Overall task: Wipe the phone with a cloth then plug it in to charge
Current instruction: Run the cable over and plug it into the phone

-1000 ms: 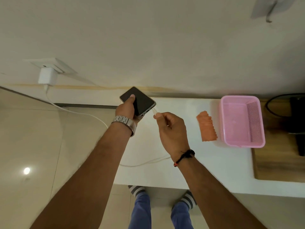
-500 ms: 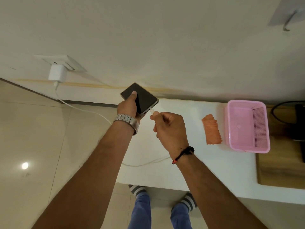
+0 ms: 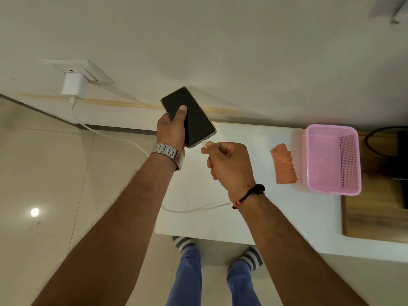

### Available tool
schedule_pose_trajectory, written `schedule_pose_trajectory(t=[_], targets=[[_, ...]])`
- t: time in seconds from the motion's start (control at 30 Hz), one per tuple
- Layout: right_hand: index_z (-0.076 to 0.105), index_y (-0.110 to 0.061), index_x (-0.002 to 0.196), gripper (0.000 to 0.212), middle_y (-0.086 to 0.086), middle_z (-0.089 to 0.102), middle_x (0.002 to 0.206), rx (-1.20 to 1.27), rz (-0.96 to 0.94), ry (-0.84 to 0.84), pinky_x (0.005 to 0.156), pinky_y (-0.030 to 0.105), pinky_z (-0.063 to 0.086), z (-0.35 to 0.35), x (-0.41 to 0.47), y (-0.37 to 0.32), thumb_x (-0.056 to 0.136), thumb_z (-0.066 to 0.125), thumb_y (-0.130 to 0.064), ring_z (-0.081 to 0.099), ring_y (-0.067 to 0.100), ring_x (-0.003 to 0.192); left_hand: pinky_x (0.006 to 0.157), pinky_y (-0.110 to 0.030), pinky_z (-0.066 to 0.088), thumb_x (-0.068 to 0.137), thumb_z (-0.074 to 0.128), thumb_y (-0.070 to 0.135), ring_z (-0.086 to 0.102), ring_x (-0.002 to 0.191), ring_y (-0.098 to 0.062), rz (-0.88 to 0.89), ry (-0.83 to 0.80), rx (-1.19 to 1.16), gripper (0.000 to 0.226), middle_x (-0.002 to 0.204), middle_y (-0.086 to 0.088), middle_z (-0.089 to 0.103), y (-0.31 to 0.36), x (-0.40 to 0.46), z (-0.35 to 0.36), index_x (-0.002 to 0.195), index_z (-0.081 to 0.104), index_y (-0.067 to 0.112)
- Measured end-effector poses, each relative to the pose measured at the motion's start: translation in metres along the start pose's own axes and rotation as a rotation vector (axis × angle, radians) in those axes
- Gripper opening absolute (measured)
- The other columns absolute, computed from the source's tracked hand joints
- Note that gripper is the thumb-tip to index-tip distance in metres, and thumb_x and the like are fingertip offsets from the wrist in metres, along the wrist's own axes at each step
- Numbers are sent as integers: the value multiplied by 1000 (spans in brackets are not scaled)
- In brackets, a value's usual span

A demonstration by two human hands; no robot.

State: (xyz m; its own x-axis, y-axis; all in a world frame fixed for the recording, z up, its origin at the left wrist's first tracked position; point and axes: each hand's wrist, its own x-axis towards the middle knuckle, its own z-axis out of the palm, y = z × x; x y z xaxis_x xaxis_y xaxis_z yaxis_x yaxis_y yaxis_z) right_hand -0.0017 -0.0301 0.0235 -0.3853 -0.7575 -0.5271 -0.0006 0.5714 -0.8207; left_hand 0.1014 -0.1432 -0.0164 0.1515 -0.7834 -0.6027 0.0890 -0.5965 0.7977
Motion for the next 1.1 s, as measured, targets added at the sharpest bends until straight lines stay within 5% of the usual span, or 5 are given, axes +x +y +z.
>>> schedule_pose_trajectory(t=[0.33, 0.57, 0.8, 0.97, 1.1], targets=[[78, -7, 88, 29, -10, 64, 57, 70, 47, -7, 49, 17, 51, 3, -14, 8, 101, 59, -26, 55, 2, 45, 61, -37, 64, 97, 68, 37, 78, 87, -28, 47, -48, 74, 21, 103, -10, 76, -5, -6, 0, 100, 66, 16], [76, -4, 89, 27, 11, 77, 88, 93, 93, -118, 84, 29, 58, -11, -16, 15, 95, 66, -29, 74, 24, 88, 62, -34, 63, 96, 70, 38, 79, 81, -19, 113, -162, 123, 18, 92, 1, 79, -3, -5, -4, 100, 69, 20], [79, -11, 89, 17, 1, 79, 88, 22, 117, -130, 68, 8, 46, -10, -18, 26, 91, 73, -27, 72, 7, 85, 63, -33, 62, 97, 69, 36, 79, 81, -17, 134, -224, 144, 13, 87, 6, 80, -10, -5, -7, 98, 70, 24], [81, -16, 87, 9, -5, 79, 90, 77, 201, -140, 68, 13, 44, -9, -16, 25, 86, 76, -22, 70, 3, 90, 68, -38, 64, 98, 68, 36, 79, 87, -21, 112, -250, 129, 19, 101, -3, 79, -21, -7, -12, 108, 68, 20], [81, -13, 88, 9, 0, 79, 94, 103, 233, -140, 68, 14, 43, -7, -18, 29, 85, 77, -20, 70, 8, 93, 60, -31, 61, 98, 68, 36, 79, 80, -16, 90, -252, 120, 13, 86, 8, 80, -26, -8, -14, 102, 68, 24]])
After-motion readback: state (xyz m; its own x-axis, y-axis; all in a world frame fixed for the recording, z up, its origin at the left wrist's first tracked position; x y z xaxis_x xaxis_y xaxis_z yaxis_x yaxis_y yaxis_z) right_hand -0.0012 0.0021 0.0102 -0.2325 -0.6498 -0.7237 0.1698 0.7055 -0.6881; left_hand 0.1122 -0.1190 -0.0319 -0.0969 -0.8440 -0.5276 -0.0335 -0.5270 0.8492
